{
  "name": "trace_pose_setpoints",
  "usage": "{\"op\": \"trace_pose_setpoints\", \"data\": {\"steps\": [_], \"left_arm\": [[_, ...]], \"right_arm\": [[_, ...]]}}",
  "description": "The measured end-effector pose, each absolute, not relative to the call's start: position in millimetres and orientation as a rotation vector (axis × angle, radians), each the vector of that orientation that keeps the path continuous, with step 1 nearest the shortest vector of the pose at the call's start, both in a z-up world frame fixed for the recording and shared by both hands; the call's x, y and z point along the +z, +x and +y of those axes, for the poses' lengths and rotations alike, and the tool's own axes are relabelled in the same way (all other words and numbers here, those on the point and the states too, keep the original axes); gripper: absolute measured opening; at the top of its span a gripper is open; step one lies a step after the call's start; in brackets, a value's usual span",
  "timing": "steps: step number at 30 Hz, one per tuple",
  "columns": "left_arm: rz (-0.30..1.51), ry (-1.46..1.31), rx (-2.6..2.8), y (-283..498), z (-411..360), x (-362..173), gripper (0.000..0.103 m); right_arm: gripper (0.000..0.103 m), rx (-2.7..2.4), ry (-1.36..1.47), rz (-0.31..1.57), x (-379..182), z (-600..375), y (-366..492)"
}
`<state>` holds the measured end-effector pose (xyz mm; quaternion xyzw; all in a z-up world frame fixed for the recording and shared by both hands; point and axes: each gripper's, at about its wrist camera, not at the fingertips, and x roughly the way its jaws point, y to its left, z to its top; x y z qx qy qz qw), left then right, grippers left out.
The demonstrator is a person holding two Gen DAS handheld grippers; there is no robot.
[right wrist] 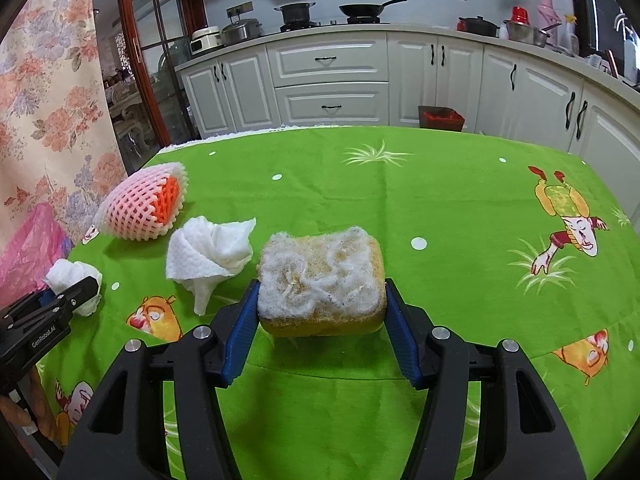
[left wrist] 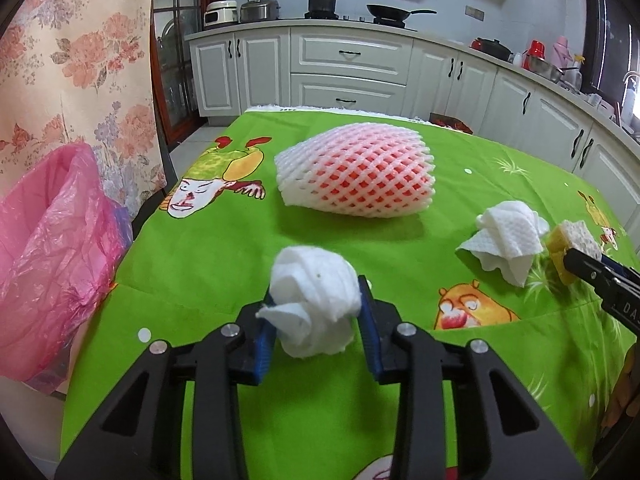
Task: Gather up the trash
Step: 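Carry the tissue ball and sponge over the pink wastebasket and open both grippers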
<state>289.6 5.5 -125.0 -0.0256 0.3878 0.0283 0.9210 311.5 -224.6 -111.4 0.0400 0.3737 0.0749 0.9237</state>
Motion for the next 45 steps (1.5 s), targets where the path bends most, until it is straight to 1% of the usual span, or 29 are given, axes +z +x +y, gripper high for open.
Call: {"op": "trace_pose_setpoints", "data": {"steps": [11,19,28,38,45], "left_arm": [[0.784,-0.054,0.04,264.4,2.0,-120.6,0.035],[0.749,-0.026,0.018,238.0,1.2,-112.2,0.035],[0.752,-0.023,-0.007,217.5,-3.6,-113.5,0.035],[0.754,-0.022,-0.04,197.5,-9.8,-113.6,0.035],[0.724,0.001,-0.061,181.5,-15.3,-106.9,0.035]], "right_arm": [[0.057,0.143,0.094,0.739,-108.9,-229.4,308.0],[0.057,0.186,0.062,0.722,-97.5,-221.0,280.9],[0.057,0.236,0.069,0.726,-89.8,-215.8,250.7],[0.057,0.293,0.024,0.726,-92.4,-207.1,218.2],[0.057,0.355,-0.008,0.74,-97.4,-194.5,198.1]]}}
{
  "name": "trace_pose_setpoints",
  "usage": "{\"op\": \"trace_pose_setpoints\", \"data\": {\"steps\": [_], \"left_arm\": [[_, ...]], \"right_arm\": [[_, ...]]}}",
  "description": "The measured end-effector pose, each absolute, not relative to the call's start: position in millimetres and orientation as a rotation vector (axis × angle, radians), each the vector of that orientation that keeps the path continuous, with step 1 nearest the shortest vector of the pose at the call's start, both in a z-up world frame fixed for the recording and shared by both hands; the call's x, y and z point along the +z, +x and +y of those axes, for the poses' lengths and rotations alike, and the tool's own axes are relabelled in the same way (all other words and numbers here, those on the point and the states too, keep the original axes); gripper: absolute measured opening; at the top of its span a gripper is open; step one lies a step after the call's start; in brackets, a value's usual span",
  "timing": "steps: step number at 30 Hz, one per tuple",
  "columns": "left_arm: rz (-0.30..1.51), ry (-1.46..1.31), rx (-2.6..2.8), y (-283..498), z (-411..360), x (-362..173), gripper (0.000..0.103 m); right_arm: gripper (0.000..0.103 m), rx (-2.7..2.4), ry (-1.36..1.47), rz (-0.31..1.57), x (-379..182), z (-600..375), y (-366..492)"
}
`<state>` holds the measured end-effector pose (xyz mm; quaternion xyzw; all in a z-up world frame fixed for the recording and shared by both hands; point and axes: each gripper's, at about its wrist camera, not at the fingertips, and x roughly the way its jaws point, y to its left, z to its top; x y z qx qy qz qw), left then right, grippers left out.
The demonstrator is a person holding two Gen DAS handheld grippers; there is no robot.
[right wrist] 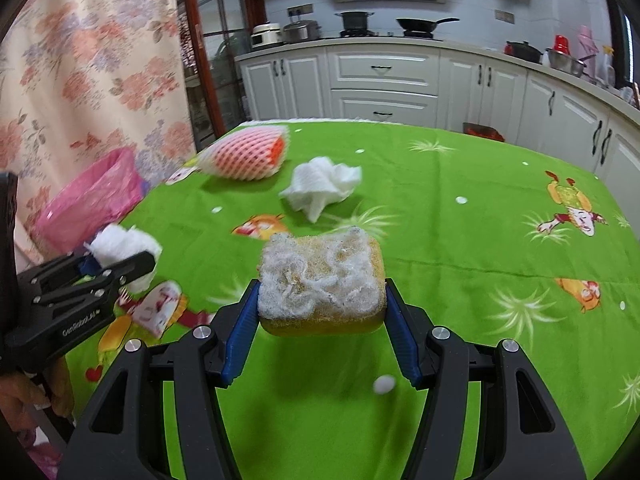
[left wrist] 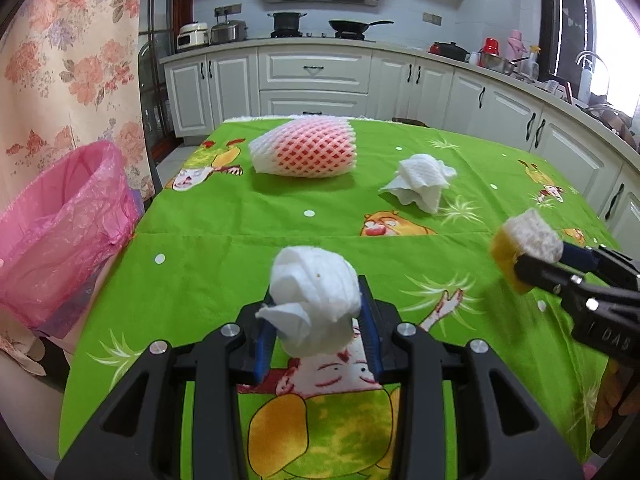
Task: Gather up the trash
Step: 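Carry the tissue ball and sponge over the pink wastebasket and open both grippers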
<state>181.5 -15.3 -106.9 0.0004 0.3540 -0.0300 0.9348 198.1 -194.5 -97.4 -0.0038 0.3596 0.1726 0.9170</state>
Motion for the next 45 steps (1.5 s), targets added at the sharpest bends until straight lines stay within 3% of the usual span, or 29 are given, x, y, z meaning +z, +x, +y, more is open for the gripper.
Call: {"op": "trace_pose_setpoints", "data": {"steps": [20,45], "left_arm": [[0.622,0.0,-0.035,154.3,11.0,-83.6,0.035],[0.53,-0.06,0.157,120.1,114.5,-56.3,0.037]], "right_arm": [[0.057,0.478,-0.076,0.707,-78.9,-146.9,184.5],[0.057,0.706,-0.143,0.65,-44.9,-38.3,198.7]]}}
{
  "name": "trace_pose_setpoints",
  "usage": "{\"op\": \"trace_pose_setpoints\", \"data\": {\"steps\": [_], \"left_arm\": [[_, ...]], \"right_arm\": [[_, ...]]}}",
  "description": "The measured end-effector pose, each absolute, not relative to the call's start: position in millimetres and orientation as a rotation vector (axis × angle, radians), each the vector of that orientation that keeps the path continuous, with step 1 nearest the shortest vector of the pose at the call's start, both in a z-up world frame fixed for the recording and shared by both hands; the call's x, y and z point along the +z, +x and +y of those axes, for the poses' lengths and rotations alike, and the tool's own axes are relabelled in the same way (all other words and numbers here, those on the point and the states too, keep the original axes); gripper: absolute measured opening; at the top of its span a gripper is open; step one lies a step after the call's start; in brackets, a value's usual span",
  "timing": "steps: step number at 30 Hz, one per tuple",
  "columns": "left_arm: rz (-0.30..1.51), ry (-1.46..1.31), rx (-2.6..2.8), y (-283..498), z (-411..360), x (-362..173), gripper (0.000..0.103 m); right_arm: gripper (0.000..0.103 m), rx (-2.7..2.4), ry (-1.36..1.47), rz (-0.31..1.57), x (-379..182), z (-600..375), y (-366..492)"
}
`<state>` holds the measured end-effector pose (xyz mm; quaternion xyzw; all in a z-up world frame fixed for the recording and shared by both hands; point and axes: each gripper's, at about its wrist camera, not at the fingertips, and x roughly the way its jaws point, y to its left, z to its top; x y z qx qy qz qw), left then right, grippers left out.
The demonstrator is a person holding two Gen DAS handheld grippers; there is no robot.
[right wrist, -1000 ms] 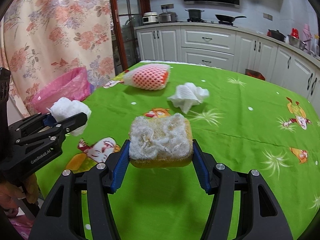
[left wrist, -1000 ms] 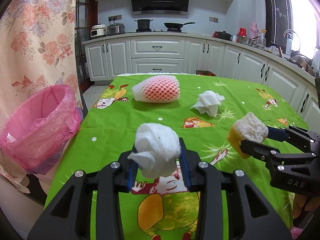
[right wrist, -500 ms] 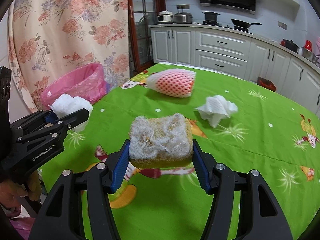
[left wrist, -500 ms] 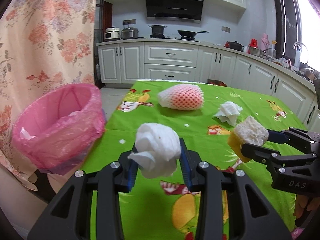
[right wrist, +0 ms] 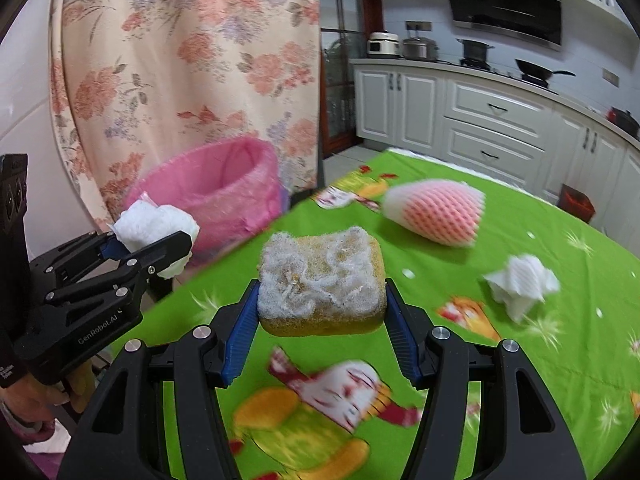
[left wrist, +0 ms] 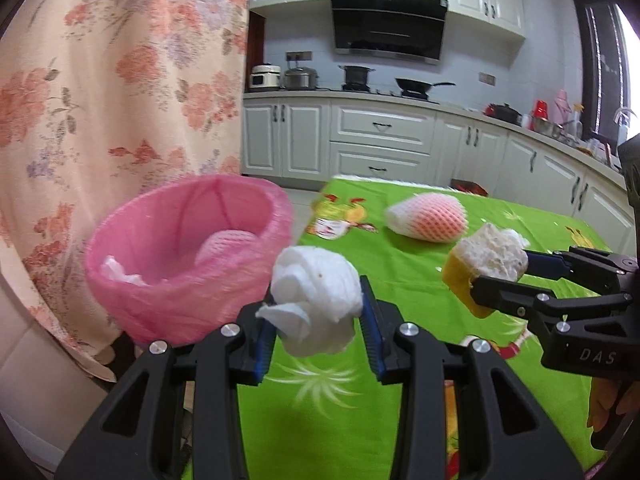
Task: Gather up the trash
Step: 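Carry the tissue ball and sponge over the pink wastebasket and open both grippers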
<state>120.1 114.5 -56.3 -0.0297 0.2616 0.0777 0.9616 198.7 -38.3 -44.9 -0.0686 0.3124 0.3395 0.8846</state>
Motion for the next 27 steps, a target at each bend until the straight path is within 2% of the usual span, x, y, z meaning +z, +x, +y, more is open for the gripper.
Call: {"op": "trace_pose_setpoints", "data": {"steps": [14,27], "left_arm": [[0.487,-0.049,0.272,121.3,191.1,-26.3,0.038],[0.512,-0.158,0.343,164.2,276.1,-23.4,0.042]], "right_arm": [[0.058,0.853,-0.158,0.563,-9.4,37.9,226.9],[0.061,0.953,-0.173,0.596,-15.1,113.6,269.4]]}}
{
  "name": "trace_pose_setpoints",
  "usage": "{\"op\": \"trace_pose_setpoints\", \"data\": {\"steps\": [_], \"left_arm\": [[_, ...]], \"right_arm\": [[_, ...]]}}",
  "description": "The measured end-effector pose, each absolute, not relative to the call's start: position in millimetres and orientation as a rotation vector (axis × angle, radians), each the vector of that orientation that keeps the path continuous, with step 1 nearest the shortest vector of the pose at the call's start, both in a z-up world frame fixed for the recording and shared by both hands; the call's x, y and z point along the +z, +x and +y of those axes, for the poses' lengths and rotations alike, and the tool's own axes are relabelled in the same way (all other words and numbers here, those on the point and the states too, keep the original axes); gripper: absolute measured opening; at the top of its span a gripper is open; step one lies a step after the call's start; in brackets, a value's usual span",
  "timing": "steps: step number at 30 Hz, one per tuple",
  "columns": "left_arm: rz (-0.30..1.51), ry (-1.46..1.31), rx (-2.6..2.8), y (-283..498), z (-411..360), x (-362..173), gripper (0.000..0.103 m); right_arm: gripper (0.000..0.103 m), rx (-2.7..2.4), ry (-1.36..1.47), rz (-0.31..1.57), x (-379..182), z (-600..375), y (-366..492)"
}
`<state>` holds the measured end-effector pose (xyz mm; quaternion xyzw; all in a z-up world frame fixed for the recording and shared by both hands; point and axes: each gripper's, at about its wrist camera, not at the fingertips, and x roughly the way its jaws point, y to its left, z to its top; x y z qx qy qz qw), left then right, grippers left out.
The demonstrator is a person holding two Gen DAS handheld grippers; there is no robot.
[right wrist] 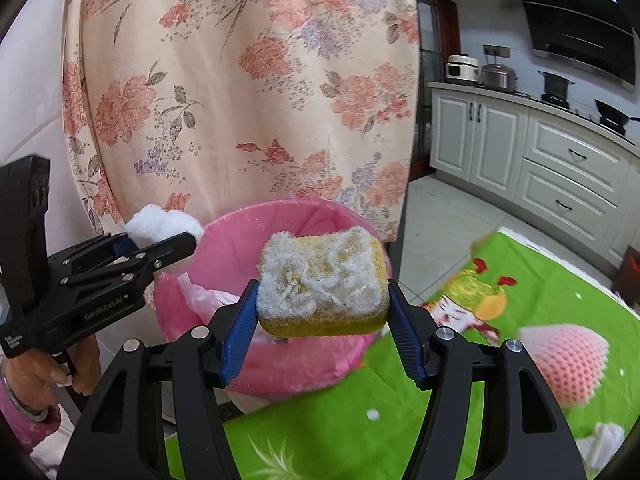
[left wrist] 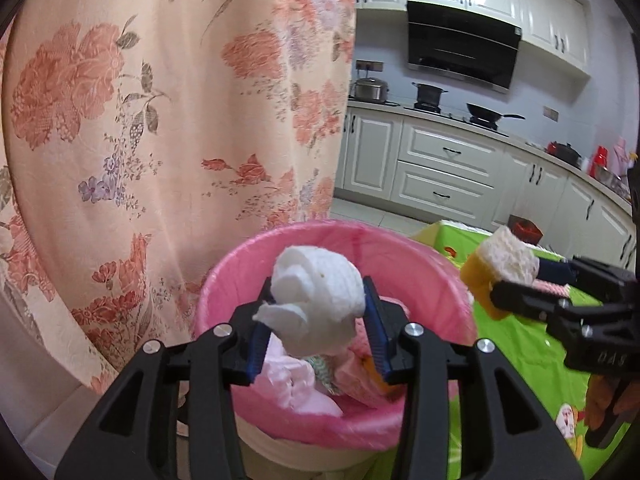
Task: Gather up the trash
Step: 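Carry the tissue ball and sponge over the pink wastebasket and open both grippers, then move both open grippers back to the remaining trash on the table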
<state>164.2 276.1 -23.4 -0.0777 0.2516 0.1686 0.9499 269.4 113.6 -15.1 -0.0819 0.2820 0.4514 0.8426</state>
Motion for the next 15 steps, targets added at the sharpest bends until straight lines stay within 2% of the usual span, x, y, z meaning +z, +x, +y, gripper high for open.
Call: {"op": "trace_pose_setpoints", "data": {"steps": [3,4,5,6,7,8,15], "left_arm": [[0.516,-0.16,0.353,171.3,284.7,-22.7,0.044],[0.513,-0.155,0.362,172.5,286.5,-21.7,0.05],[0.508,-0.152,0.373,172.7,288.1,-20.5,0.055],[0.5,-0.154,0.388,172.2,290.7,-18.8,0.065],[0.49,-0.161,0.403,170.5,293.4,-16.9,0.069],[0.481,-0.171,0.412,168.0,296.1,-15.1,0.069],[0.481,-0.201,0.457,155.1,302.5,-13.7,0.075]], "right_arm": [[0.061,0.976,-0.175,0.606,-18.4,125.3,274.4],[0.062,0.981,-0.176,0.609,-19.3,128.6,275.5],[0.065,0.992,-0.173,0.61,-19.8,130.9,276.1],[0.071,1.016,-0.164,0.609,-19.9,132.5,276.1],[0.075,1.027,-0.158,0.605,-19.4,132.9,275.4],[0.08,1.033,-0.153,0.596,-18.4,132.7,273.8],[0.08,1.022,-0.157,0.553,-11.0,114.6,257.7]]}}
